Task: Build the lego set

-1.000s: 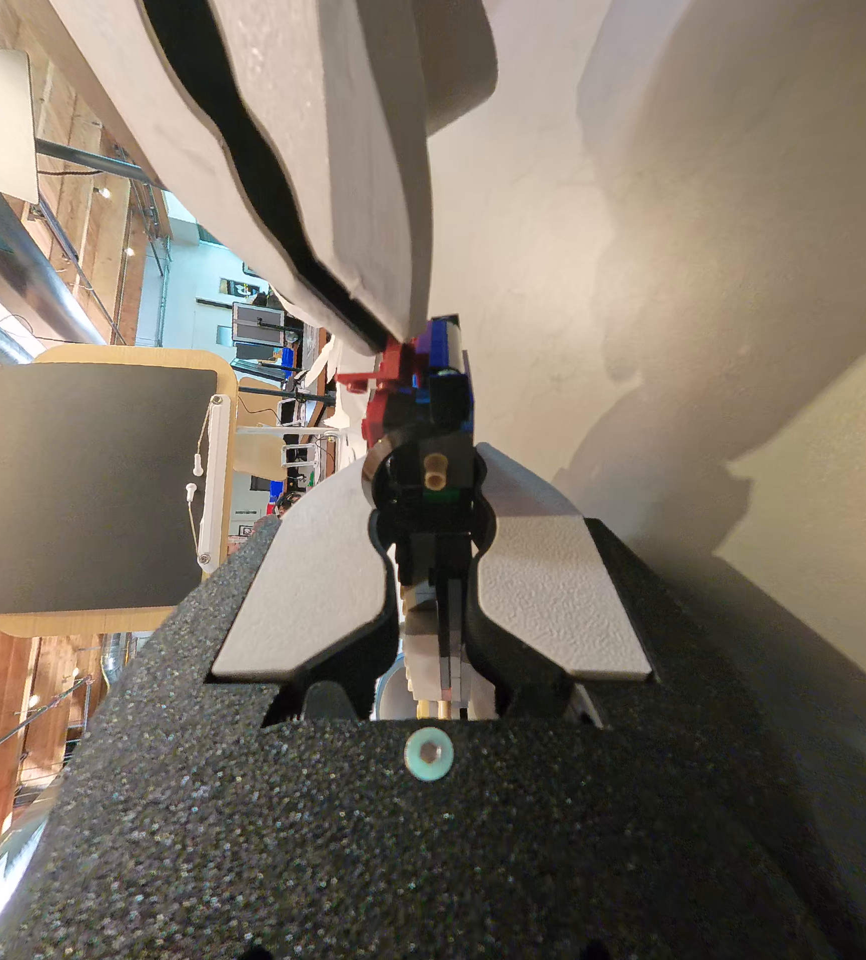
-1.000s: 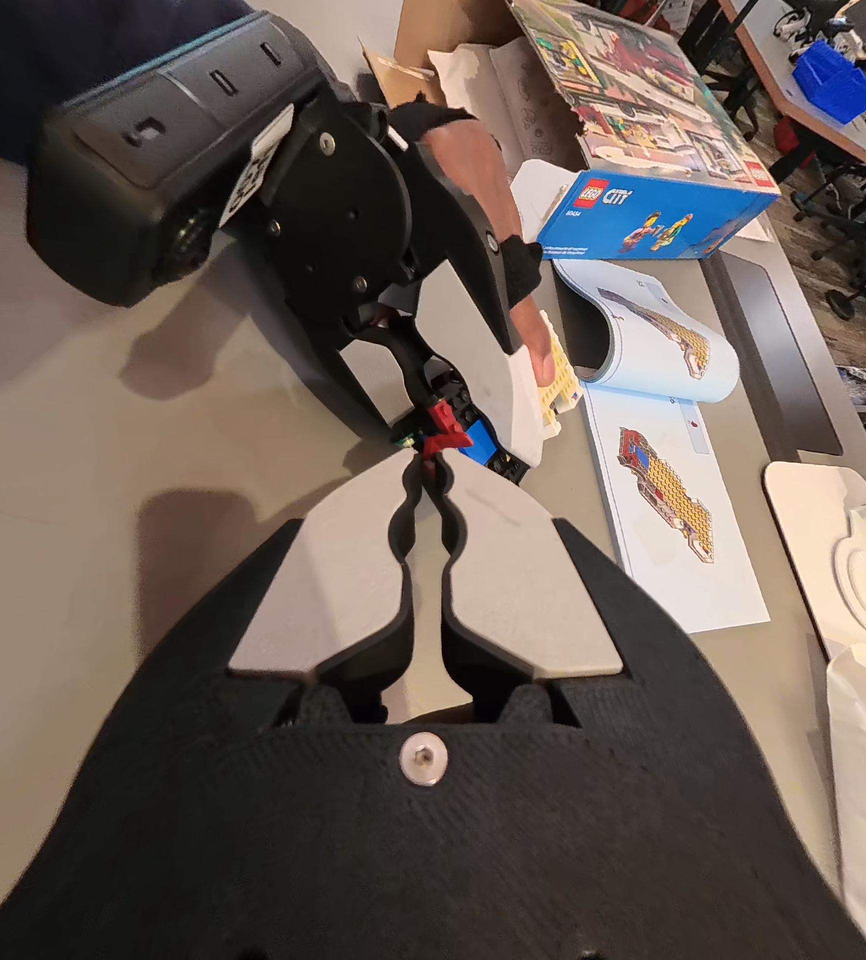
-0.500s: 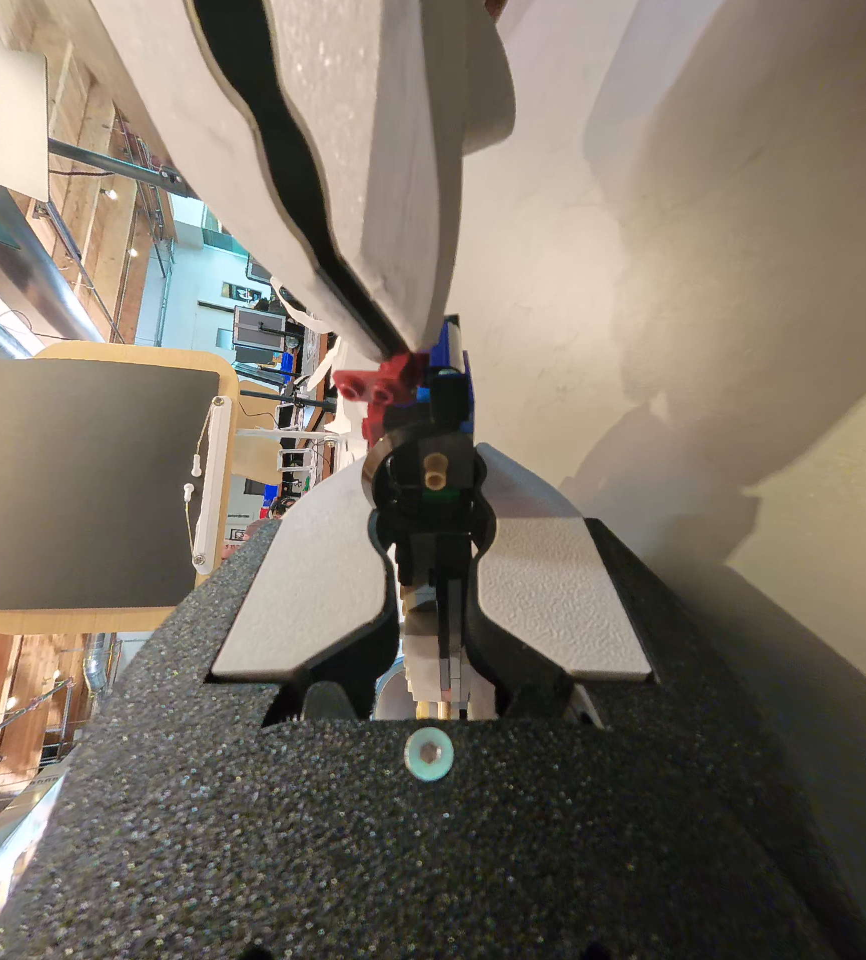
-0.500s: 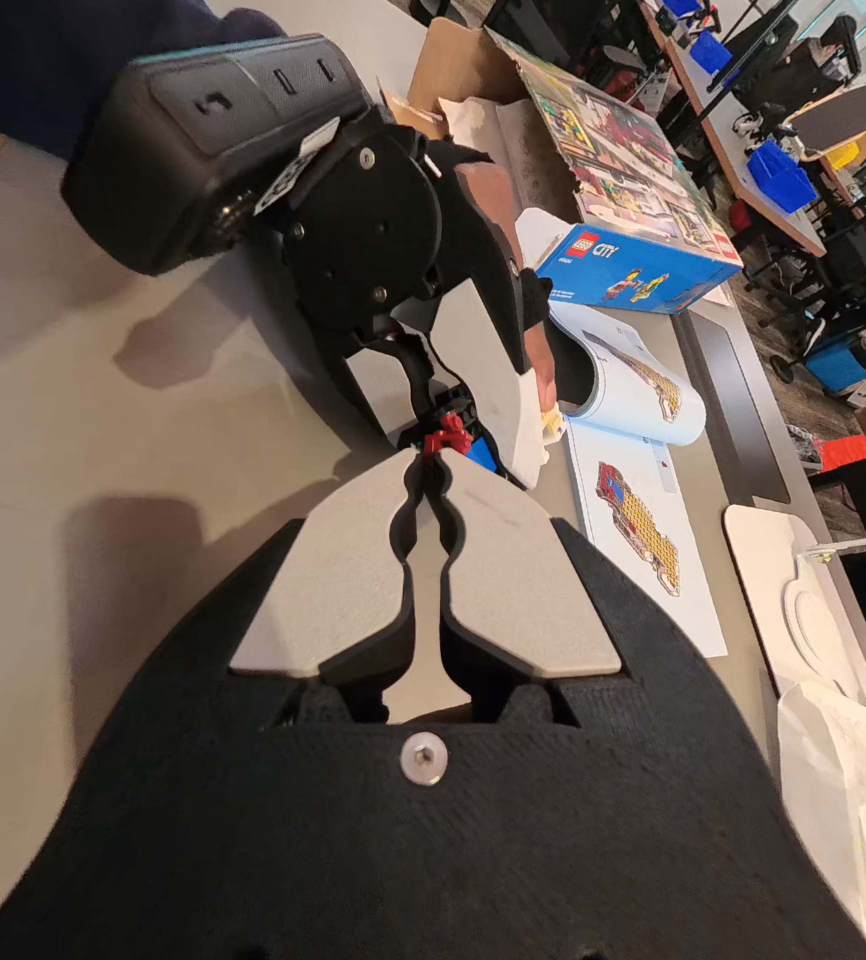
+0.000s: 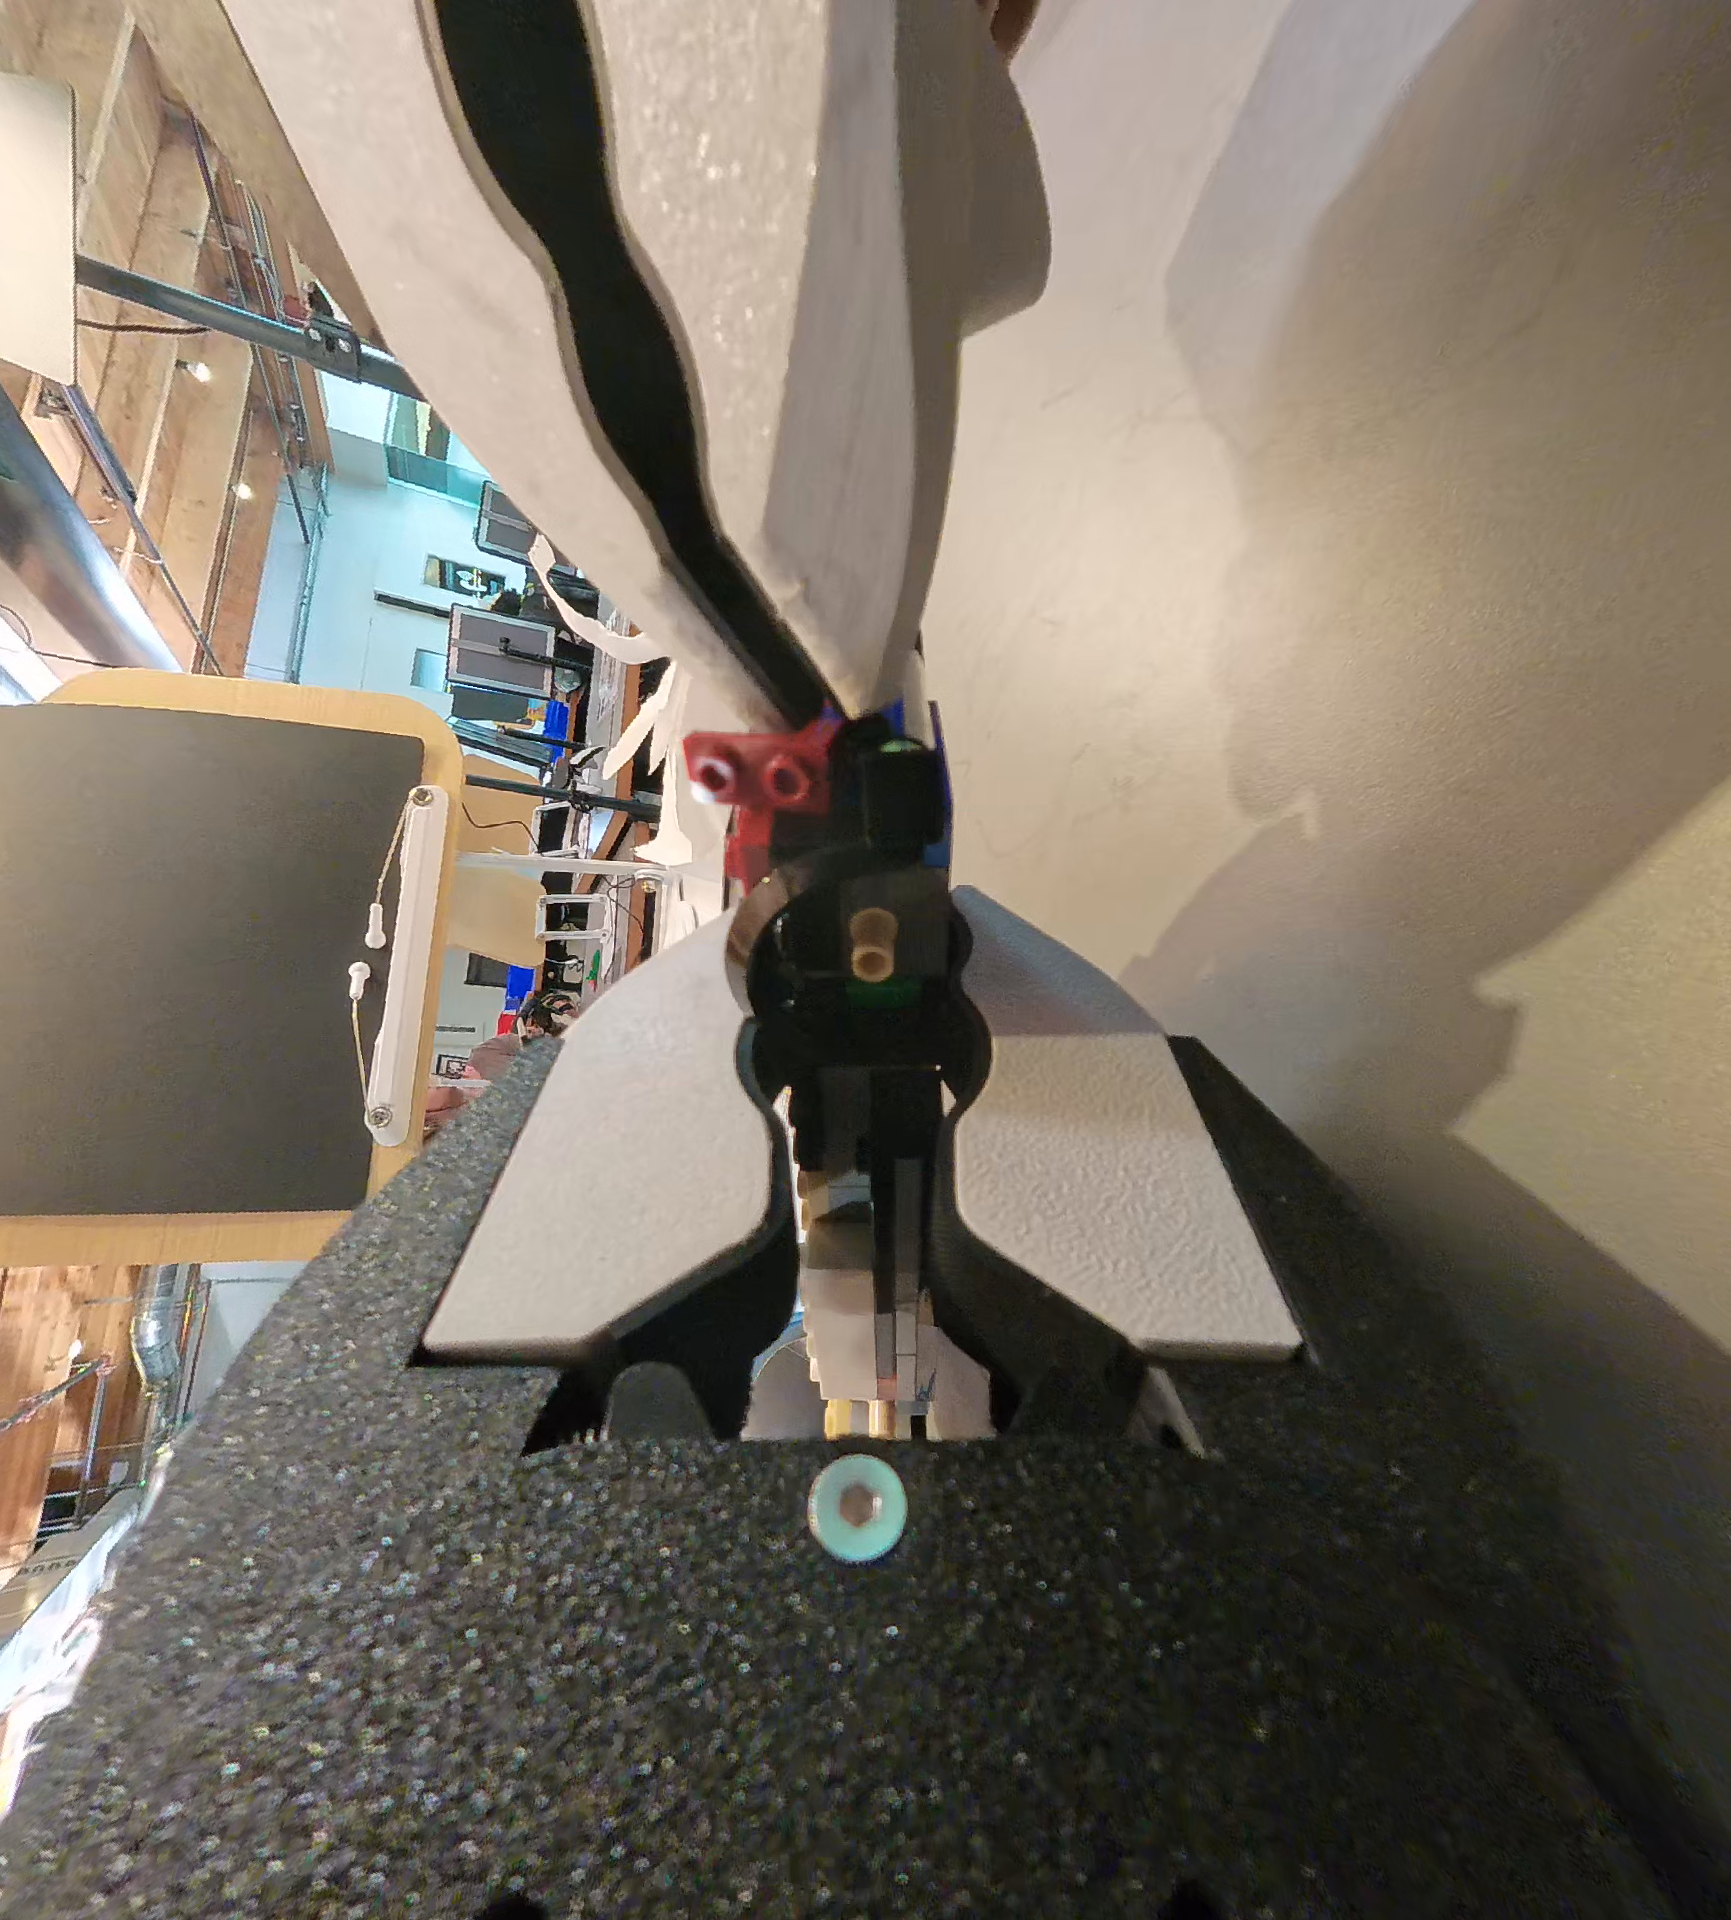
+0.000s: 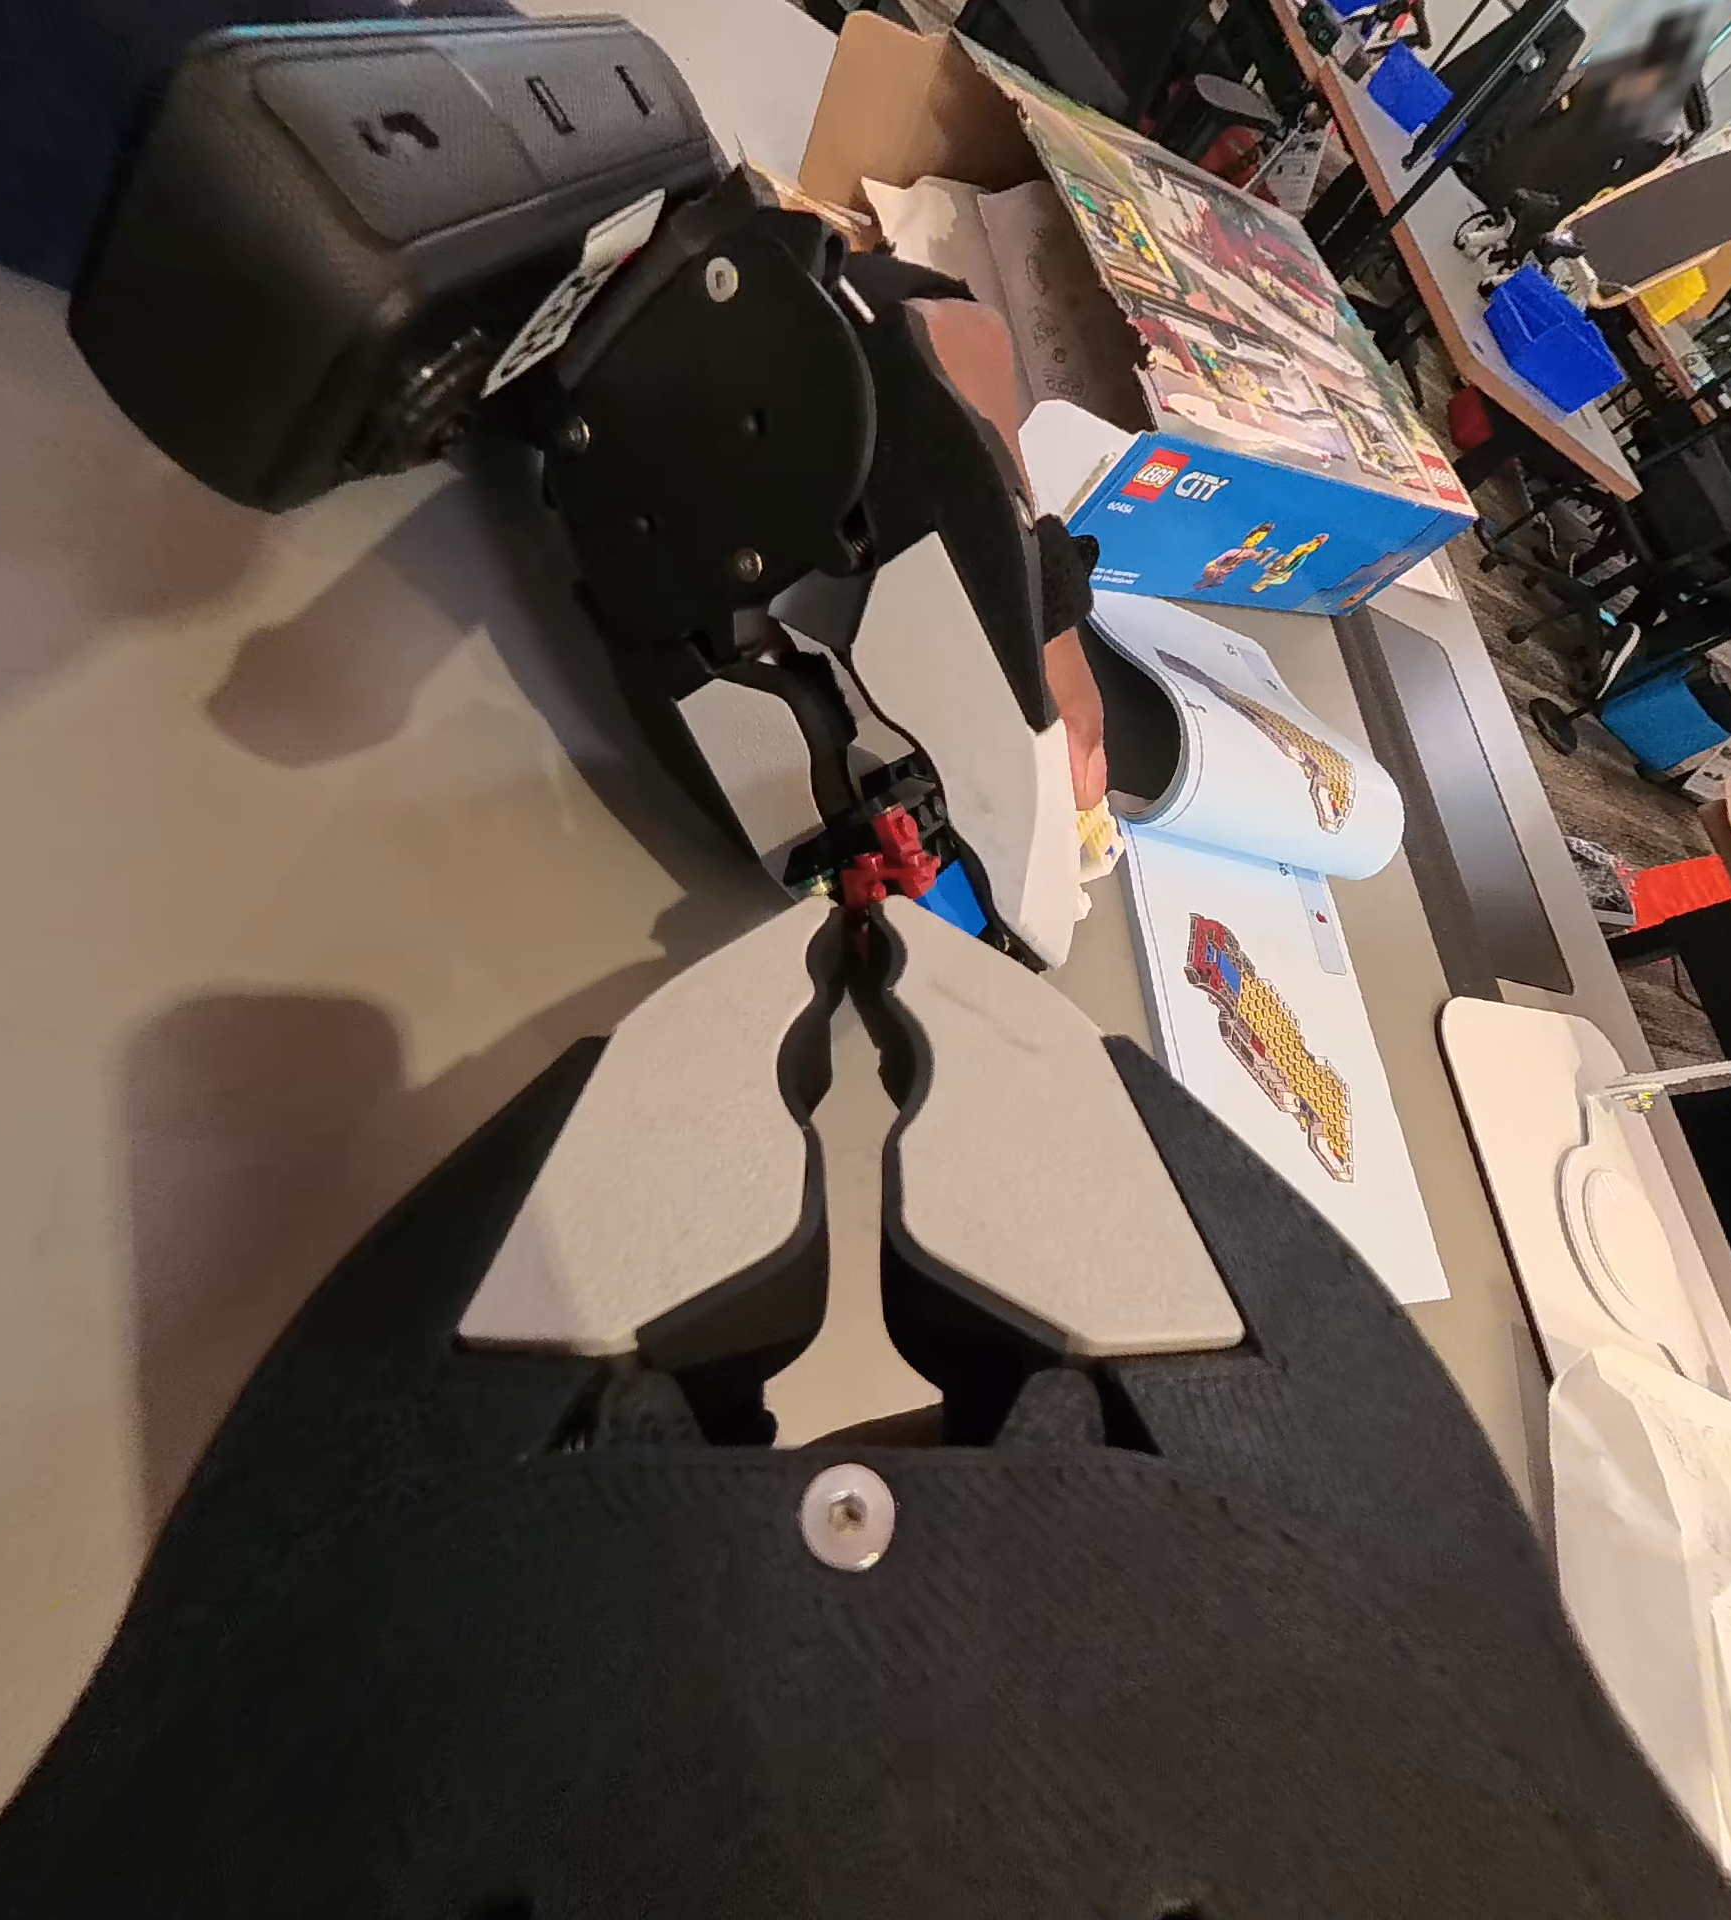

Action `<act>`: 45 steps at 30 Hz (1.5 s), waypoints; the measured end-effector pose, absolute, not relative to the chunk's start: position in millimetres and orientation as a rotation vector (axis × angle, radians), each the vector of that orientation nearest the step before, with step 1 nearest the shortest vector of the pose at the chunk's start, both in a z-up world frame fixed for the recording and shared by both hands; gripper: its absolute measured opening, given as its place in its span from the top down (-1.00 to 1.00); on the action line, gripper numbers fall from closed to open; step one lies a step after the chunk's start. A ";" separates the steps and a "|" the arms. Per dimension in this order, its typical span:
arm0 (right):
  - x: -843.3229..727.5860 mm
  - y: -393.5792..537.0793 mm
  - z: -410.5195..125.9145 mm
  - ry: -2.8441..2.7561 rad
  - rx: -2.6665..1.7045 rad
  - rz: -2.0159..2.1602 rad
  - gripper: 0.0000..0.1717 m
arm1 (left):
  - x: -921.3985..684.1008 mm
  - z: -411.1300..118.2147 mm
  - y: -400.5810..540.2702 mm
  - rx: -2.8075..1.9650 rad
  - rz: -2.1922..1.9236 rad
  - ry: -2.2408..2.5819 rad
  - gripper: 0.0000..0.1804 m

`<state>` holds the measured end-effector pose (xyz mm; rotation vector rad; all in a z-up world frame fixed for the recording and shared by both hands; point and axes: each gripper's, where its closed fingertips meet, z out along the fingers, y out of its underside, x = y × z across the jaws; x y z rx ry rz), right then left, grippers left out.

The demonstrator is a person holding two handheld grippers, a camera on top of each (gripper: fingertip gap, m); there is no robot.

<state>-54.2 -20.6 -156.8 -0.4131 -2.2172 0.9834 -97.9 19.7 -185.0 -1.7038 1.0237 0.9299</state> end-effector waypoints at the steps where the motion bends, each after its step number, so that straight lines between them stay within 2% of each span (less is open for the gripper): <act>1: -54.3 -20.6 -156.8 -2.218 -0.412 0.980 0.96 | -97.7 -185.4 19.6 -1.709 0.928 1.025 0.72; 14: -53.8 -18.1 -153.2 -2.203 -0.404 0.990 0.87 | -94.3 -185.4 18.2 -1.767 0.874 1.032 0.72; 22: -50.5 -22.9 -150.8 -2.111 -0.154 0.863 0.75 | -94.8 -183.4 17.5 -1.766 0.846 1.016 0.72; 45: -58.8 -26.7 -154.1 -1.999 0.008 0.679 0.84 | -95.7 -182.4 16.7 -1.763 0.822 0.997 0.72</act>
